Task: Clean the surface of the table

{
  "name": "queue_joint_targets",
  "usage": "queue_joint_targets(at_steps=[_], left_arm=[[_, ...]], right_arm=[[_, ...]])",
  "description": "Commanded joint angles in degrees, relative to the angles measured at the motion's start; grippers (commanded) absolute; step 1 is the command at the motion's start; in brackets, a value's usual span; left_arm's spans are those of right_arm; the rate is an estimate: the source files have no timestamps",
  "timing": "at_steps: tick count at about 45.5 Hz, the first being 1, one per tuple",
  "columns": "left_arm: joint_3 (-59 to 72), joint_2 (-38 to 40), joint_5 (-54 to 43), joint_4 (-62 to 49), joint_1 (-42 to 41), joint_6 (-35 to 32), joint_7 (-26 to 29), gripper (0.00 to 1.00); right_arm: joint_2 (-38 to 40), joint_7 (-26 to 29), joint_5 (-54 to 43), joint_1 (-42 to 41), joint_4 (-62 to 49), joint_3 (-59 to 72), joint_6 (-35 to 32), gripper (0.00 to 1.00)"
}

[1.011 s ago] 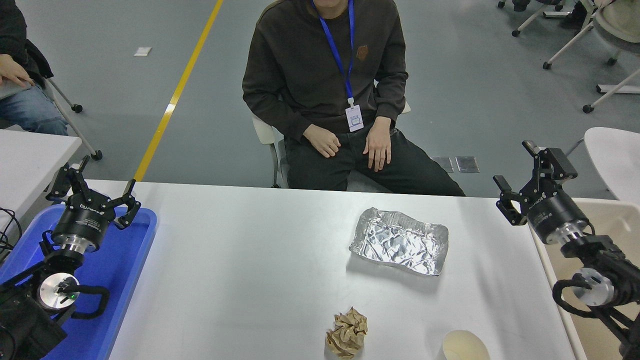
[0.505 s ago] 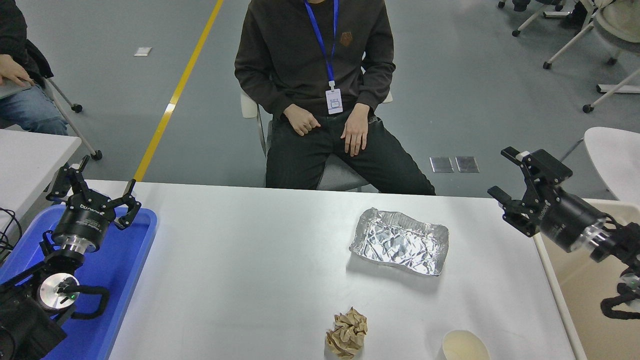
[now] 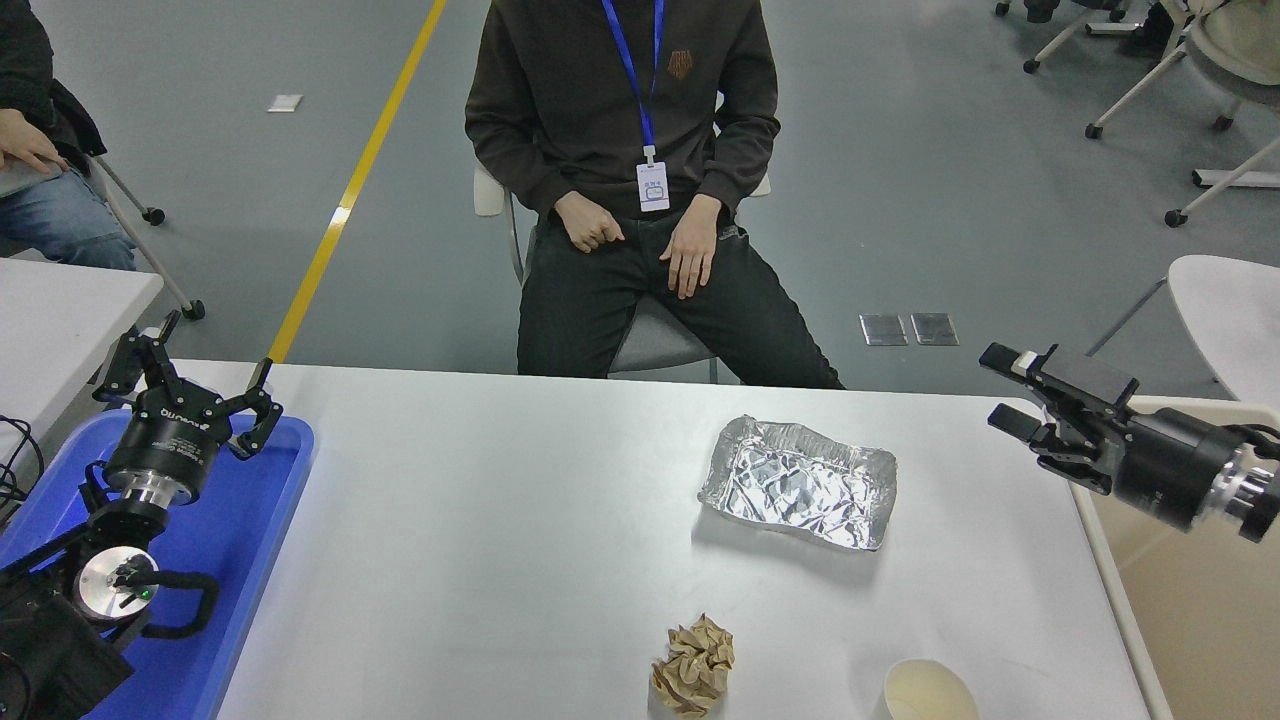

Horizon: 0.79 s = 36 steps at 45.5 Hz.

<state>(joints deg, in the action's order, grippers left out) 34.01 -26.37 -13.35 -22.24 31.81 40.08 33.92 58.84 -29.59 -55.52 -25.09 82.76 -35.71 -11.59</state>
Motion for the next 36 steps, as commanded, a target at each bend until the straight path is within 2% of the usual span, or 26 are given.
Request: queue_joint_targets(at_steps=[1,15,26,29,33,36], left_arm=[[0.0,0.0,0.1,0.0,0.0,0.0,0.0,1.00],[0.1,0.0,0.0,0.0,0.0,0.0,0.0,1.00],[0.0,0.0,0.0,0.0,0.0,0.0,0.0,1.00],[0.1,0.0,0.0,0.0,0.0,0.0,0.0,1.00],[0.0,0.0,0.0,0.0,0.0,0.0,0.0,1.00],[0.0,0.0,0.0,0.0,0.0,0.0,0.0,1.00]], right_arm=[[3.9,-7.0,-8.5,-0.3,3.1,3.8,-0.3,0.98],[8.9,-9.4,-20.0,-0.4,9.3,6.8,-1.8,0.98],[10.2,-9.2,-24.3,-0.7,14.7,6.8,-1.8,0.98],[9.6,-7.8,-25.8,-0.8,15.1,6.8,-1.7,0.98],[8.5,-1.8,-26.3,-0.9,15.1,6.8,-1.6,0.98],[7.1,0.3,-26.3,-0.8,15.2,6.7,-1.6,0.98]])
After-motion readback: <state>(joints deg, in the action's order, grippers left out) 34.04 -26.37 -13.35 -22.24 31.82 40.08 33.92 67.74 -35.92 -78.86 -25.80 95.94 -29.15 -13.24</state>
